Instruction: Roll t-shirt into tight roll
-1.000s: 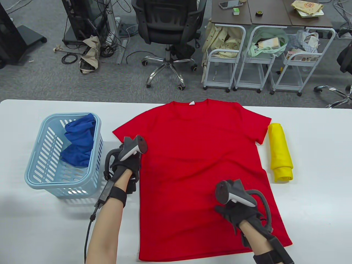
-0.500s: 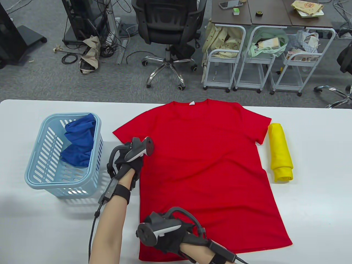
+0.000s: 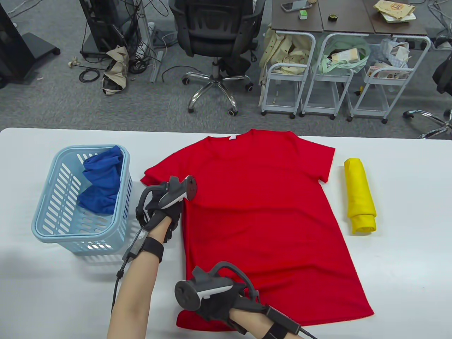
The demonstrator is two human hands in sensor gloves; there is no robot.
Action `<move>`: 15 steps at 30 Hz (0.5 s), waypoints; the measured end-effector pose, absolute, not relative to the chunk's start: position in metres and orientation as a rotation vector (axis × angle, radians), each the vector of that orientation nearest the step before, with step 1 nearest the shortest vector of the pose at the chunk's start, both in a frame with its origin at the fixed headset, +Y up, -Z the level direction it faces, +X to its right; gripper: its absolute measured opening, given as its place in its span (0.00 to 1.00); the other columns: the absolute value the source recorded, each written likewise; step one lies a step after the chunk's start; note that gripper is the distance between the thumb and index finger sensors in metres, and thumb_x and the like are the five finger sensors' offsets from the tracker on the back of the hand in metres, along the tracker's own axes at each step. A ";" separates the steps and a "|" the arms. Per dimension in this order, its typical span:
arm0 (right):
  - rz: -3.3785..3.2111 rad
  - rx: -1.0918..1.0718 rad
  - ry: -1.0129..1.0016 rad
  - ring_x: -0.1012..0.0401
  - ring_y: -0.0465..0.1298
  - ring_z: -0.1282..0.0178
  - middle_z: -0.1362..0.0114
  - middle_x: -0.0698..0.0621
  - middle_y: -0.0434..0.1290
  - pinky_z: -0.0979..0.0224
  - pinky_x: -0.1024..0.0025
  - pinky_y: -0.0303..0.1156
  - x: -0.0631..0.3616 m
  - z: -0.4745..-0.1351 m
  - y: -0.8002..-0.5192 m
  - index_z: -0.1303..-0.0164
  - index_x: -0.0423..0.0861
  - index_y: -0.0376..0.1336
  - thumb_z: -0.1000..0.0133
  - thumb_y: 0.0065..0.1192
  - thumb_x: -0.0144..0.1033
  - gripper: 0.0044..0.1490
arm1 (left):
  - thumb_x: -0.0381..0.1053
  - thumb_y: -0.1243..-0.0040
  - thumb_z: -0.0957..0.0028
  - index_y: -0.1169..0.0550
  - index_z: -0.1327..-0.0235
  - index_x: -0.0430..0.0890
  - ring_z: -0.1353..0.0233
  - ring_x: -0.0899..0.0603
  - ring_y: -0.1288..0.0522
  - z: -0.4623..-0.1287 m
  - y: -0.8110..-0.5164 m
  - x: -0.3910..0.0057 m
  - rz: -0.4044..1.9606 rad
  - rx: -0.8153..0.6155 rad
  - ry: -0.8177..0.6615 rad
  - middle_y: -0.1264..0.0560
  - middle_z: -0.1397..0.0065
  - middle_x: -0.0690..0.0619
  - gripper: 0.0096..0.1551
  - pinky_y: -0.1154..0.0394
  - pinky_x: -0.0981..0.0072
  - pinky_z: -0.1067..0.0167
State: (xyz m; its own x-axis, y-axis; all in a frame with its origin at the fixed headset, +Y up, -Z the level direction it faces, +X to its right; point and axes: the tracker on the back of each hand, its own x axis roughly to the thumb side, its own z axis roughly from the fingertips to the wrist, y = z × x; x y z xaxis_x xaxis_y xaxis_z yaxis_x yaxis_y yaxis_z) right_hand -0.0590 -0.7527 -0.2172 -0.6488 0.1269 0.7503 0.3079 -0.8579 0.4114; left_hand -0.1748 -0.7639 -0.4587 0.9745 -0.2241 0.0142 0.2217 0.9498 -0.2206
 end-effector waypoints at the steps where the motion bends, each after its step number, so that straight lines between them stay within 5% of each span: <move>1: -2.662 -1.268 -0.787 0.54 0.67 0.31 0.23 0.47 0.60 0.24 0.48 0.61 -0.057 -0.218 -0.749 0.29 0.55 0.59 0.36 0.59 0.39 0.24 | 0.50 0.49 0.43 0.31 0.33 0.60 0.39 0.46 0.22 -0.458 -0.762 -0.175 -0.223 -0.217 0.018 0.28 0.29 0.52 0.23 0.26 0.49 0.34; 15: -3.027 -1.596 -0.678 0.55 0.68 0.31 0.23 0.46 0.61 0.25 0.48 0.62 -0.031 -0.224 -0.673 0.28 0.56 0.59 0.34 0.59 0.40 0.23 | 0.49 0.51 0.42 0.33 0.32 0.57 0.48 0.49 0.16 -0.451 -0.702 -0.190 0.089 -0.064 0.249 0.22 0.34 0.50 0.23 0.18 0.54 0.45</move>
